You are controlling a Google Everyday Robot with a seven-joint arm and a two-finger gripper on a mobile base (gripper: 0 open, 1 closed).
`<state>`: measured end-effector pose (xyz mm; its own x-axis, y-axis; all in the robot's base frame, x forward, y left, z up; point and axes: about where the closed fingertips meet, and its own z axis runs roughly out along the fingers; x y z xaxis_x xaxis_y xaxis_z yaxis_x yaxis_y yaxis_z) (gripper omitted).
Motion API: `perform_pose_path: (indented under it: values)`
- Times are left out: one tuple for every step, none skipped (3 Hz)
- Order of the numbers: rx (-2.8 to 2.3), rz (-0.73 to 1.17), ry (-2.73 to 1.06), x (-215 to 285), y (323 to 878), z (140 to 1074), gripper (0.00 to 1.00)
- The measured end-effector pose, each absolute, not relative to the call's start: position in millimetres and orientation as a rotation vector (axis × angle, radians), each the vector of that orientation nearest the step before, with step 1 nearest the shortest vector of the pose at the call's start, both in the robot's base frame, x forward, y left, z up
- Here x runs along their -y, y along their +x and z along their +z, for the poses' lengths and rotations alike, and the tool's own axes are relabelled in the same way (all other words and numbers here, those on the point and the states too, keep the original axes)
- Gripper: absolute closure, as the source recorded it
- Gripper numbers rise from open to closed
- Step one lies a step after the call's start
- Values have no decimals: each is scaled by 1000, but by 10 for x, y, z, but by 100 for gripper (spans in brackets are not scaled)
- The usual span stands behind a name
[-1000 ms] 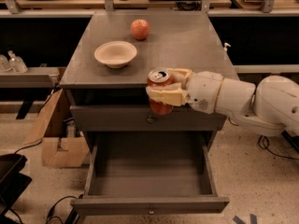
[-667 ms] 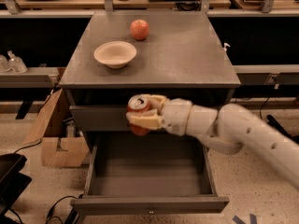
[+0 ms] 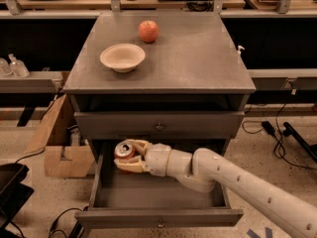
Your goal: Place coke can into middle drawer
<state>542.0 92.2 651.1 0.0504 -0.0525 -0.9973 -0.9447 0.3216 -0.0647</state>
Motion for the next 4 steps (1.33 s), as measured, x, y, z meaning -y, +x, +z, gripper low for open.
perform_pose_path:
  values:
    - [-1345, 925, -1025, -1226, 5510, 5742, 100]
    - [-1367, 966, -1024, -1450, 5679, 5109, 100]
    - [-1385, 983, -1053, -1490, 5888, 4718, 100]
    - [-1430, 979, -1081, -1326, 6047, 4426, 100]
